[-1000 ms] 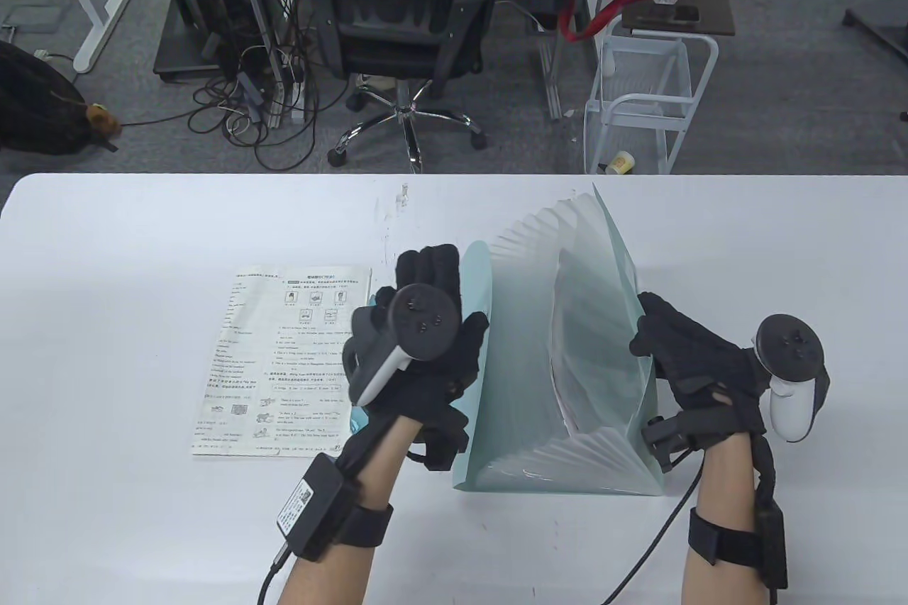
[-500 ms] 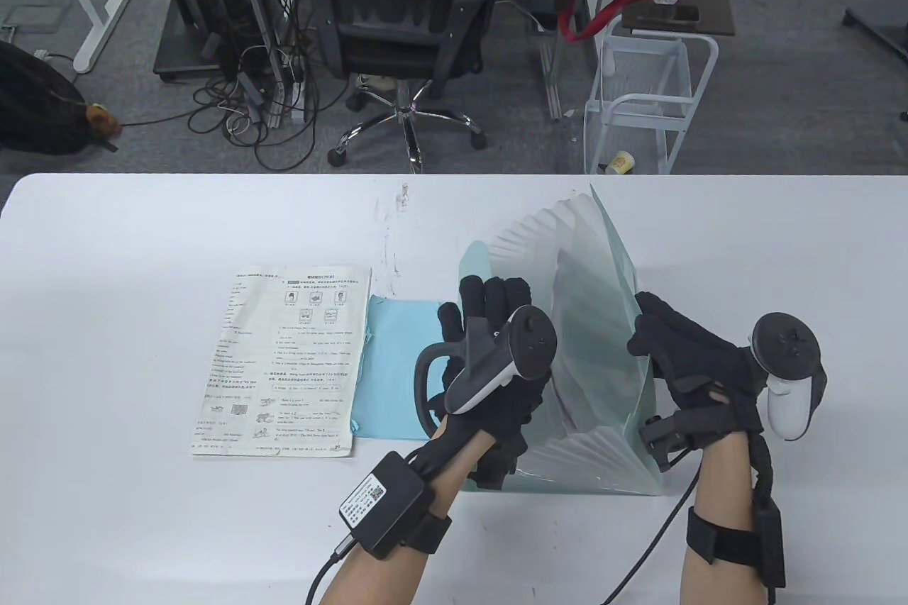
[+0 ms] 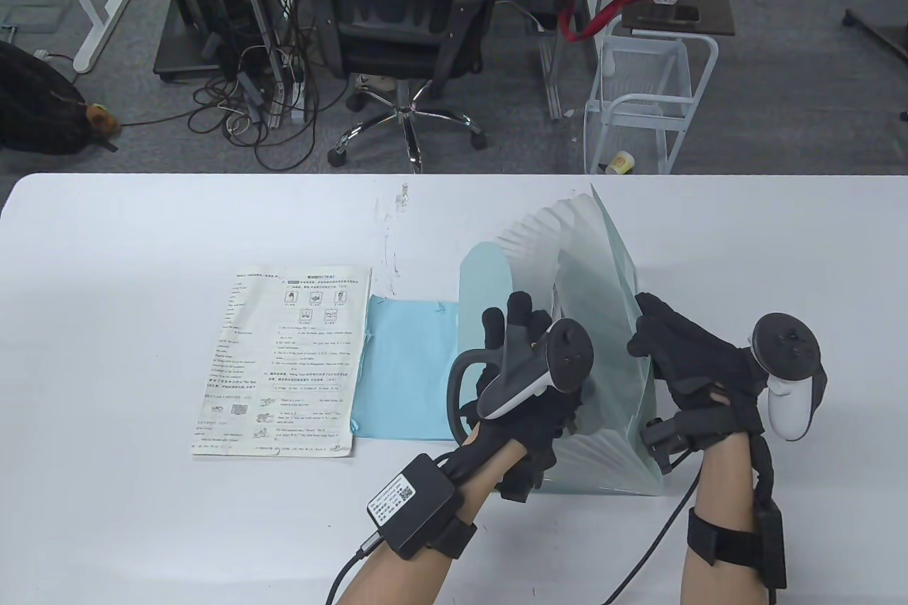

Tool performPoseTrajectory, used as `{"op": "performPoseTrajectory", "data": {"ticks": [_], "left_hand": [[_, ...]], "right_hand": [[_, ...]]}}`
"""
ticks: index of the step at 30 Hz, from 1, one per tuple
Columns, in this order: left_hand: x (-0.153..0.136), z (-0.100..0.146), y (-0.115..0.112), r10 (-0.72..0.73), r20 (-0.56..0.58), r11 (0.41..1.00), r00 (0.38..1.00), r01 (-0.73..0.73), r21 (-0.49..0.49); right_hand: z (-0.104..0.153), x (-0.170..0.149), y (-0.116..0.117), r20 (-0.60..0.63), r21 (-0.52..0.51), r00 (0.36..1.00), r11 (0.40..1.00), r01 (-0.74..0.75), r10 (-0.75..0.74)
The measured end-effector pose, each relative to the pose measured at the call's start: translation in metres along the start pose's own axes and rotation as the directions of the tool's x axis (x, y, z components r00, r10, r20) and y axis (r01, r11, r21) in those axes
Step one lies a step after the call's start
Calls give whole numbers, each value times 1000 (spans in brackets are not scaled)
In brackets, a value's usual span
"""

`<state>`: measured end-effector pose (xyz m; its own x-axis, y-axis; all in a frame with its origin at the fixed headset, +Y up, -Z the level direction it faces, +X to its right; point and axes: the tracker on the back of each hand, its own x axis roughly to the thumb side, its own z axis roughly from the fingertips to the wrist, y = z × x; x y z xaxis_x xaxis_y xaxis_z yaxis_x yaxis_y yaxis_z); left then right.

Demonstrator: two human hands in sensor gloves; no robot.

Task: Pull documents from accordion folder and sort

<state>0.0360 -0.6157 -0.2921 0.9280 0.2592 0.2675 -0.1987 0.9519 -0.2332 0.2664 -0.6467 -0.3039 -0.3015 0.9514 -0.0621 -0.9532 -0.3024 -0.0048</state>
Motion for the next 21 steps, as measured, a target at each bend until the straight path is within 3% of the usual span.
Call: {"op": "performPoseTrajectory", "data": {"ticks": [6, 17, 21], "left_hand": [[10, -3, -6, -3, 30, 1000, 1000, 3, -25], [-3, -29, -24, 163, -32, 944, 986, -166, -286], [-9, -34, -27, 152, -45, 947, 987, -159, -279]], "right_hand": [[0, 0, 1, -1, 6, 1000, 1000, 2, -2], [-1, -3, -3, 9, 8, 999, 999, 43, -43], [-2, -3, -3, 9, 6, 999, 999, 42, -42]]}}
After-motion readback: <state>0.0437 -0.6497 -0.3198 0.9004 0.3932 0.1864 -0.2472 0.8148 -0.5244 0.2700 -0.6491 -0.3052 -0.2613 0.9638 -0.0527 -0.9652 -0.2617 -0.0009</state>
